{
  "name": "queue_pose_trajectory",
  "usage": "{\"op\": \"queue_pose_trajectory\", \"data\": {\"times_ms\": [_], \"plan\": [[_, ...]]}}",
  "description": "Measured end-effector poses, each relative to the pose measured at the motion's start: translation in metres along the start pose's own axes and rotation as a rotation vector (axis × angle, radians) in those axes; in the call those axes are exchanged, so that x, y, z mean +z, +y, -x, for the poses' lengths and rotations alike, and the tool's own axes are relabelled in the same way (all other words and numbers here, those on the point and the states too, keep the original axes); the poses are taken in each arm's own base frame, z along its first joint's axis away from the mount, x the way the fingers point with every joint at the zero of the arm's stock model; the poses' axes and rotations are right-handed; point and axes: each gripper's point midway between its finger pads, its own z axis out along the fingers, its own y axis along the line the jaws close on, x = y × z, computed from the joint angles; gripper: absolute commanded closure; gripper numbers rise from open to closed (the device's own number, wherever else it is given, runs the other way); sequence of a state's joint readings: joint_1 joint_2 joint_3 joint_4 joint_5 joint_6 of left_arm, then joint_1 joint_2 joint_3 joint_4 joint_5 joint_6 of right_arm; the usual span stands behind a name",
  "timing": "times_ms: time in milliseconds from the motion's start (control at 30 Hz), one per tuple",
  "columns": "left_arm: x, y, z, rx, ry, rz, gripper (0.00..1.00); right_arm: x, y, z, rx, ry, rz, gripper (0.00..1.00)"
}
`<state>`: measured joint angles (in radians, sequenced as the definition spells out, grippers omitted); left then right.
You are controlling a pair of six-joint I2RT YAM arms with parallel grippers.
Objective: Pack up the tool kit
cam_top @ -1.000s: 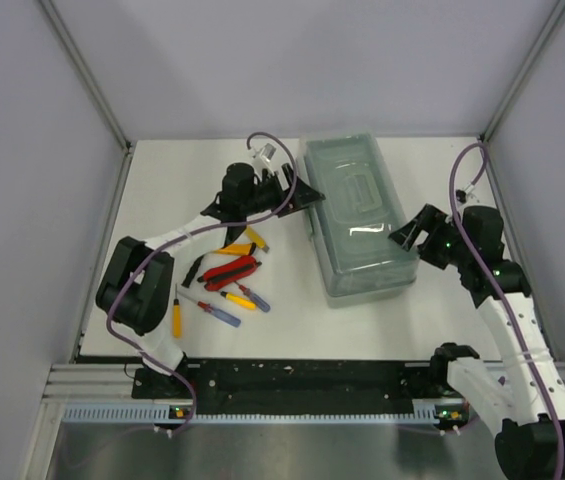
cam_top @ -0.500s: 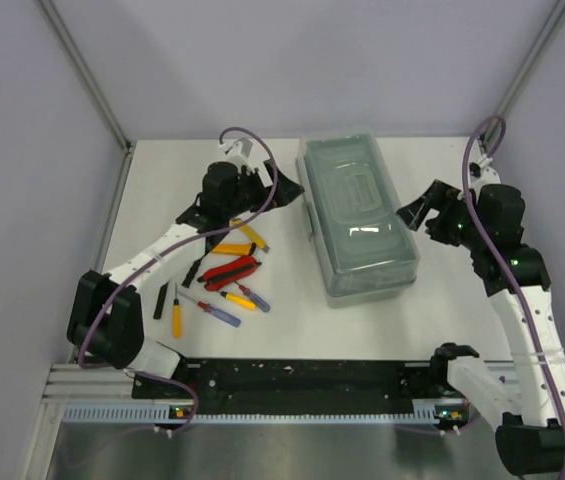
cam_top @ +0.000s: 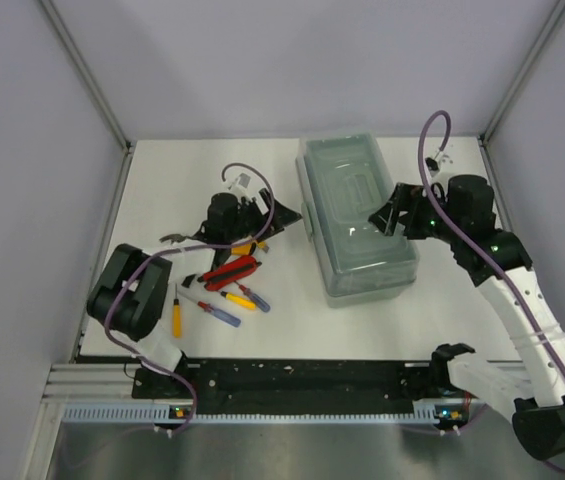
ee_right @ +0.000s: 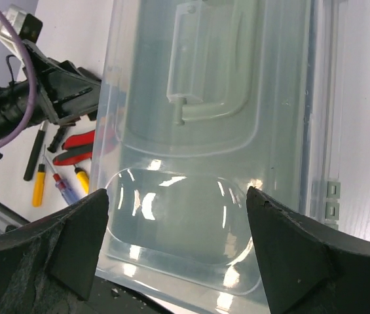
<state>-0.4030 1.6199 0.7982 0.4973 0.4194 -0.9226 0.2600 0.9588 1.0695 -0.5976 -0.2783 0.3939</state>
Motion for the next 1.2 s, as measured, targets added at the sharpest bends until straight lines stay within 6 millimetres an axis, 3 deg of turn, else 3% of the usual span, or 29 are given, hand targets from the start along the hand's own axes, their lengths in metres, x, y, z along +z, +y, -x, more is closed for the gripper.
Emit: {"op": "queue_pose_trajectory", "data": {"times_ms": [367,667,933,1033,1200], "plan": [[0.024,0.009,-0.018,-0.190,-0.019,-0.221,0.07,0.019,0.007,-0.005,-0.072,0.020,-0.029,0.16],[0.031,0.012,-0.023,-0.334,-0.017,-0.270,0.02,0.020,0.003,-0.003,-0.073,0.008,-0.052,0.16],[0.037,0.001,-0.032,-0.356,0.010,-0.292,0.02,0.022,0.003,-0.005,-0.074,0.014,-0.055,0.16],[0.038,0.000,-0.031,-0.364,0.016,-0.297,0.07,0.023,0.002,-0.005,-0.074,0.017,-0.057,0.16],[0.040,-0.005,-0.028,-0.374,0.018,-0.310,0.25,0.026,0.001,-0.006,-0.074,0.022,-0.061,0.16]]}}
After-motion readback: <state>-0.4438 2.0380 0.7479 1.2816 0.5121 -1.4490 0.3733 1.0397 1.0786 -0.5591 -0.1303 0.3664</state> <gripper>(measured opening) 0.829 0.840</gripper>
